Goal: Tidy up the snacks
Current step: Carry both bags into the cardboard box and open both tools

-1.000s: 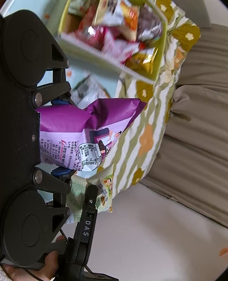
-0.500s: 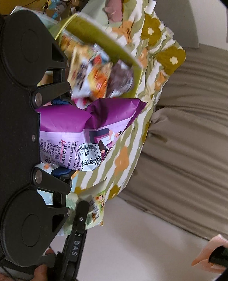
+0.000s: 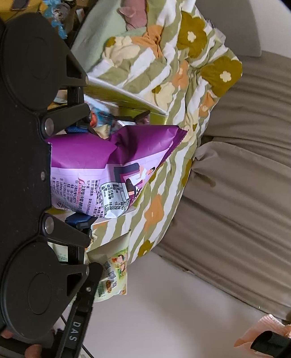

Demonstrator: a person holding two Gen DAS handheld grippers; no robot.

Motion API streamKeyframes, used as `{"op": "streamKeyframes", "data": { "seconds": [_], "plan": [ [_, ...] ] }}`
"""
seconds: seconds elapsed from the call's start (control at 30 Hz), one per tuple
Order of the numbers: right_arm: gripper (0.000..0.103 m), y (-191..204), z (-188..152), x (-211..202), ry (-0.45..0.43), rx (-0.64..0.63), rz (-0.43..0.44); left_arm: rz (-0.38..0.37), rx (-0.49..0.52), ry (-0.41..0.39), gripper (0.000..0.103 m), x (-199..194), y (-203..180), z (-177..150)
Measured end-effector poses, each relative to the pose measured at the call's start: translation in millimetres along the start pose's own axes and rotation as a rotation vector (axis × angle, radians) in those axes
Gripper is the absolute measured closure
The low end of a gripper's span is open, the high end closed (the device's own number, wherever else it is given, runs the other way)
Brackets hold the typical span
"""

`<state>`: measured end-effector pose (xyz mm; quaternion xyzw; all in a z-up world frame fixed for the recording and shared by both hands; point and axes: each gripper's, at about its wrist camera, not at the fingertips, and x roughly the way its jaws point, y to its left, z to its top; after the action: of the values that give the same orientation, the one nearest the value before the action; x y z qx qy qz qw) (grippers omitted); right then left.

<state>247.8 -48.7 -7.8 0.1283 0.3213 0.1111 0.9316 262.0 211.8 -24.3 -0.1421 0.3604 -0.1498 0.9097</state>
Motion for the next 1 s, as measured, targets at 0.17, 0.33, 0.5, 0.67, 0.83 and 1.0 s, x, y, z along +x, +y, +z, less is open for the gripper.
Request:
{"op": "streamKeyframes", "data": {
  "seconds": [0.17,0.33,0.5,0.67,0.83,1.0],
  "plan": [
    [0.033,8,3,15,0.011,0.021,-0.041,-0.081,-0.047,0.038,0.037,23,19,17],
    [0.033,12,8,26,0.018,0.037,-0.073,-0.024,-0.044,0.080,0.008,38,25,20],
    [0.032,13,11,30,0.020,0.029,-0.072,0.138,0.036,0.032,0.000,23,17,10],
    [0.032,9,12,33,0.013,0.021,-0.044,0.180,0.071,-0.012,0.000,4,15,-2],
    [0.032,7,21,44,0.018,0.002,-0.010,0.184,0.067,-0.031,0.000,-5,10,-11],
    [0.031,10,35,67,0.049,-0.018,0.021,0.202,0.042,-0.028,0.000,-3,11,-13]
  ]
}}
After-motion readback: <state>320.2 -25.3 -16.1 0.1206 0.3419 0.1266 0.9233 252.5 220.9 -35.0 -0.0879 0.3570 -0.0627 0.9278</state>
